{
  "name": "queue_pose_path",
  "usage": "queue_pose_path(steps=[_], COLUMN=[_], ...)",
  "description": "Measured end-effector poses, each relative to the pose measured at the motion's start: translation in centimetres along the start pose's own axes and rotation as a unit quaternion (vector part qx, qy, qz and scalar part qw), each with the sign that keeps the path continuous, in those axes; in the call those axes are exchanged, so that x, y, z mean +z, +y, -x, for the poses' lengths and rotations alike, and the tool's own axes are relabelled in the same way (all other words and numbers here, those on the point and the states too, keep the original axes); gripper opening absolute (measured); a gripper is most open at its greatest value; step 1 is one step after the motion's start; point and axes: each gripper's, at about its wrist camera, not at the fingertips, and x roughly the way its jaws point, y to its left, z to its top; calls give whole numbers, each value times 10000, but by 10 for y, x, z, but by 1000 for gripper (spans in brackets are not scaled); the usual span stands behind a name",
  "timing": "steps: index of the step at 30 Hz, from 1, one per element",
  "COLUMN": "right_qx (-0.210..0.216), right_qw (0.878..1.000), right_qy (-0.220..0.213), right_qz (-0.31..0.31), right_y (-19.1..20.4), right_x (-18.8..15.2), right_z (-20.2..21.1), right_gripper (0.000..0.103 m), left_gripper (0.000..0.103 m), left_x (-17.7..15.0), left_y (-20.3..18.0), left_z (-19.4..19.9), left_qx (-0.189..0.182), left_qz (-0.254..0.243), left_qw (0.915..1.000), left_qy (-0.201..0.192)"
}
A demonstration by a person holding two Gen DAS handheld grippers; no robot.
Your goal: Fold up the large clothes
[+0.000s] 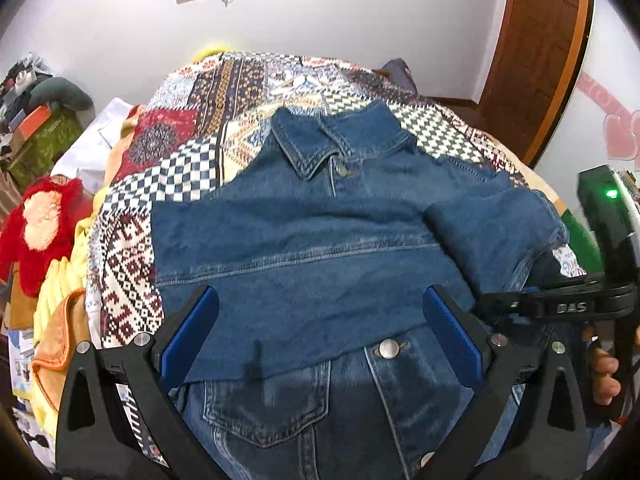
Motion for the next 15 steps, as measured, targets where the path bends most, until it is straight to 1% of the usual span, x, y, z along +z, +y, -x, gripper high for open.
queue_pose_path(steps=[4, 6, 10, 13, 15], right_qx=[121, 151, -96, -344, -483], right_qw=[9994, 9995, 9995, 9960, 9927], right_qy=[310, 279, -225, -815, -1103], right_qz=[-57, 40, 203, 107, 1], right_y=[-4, -4, -3, -21, -37], right_x=[-12, -20, -24, -25, -26], right_z=[13, 22, 62, 104, 130], right_gripper=[19, 19, 19, 19, 19], left_gripper=[103, 103, 103, 103, 103], left_x=[0, 3, 16, 30, 40], left_y=[-4, -12, -37, -66, -89], left_z=[1, 4, 13, 15, 14], left_qx=[-111, -155, -255, -360, -473], left_qz=[12, -49, -347, -677, -898], left_qw=[9999, 9999, 9990, 9969, 9946], left_qy=[54, 10, -108, -184, -208])
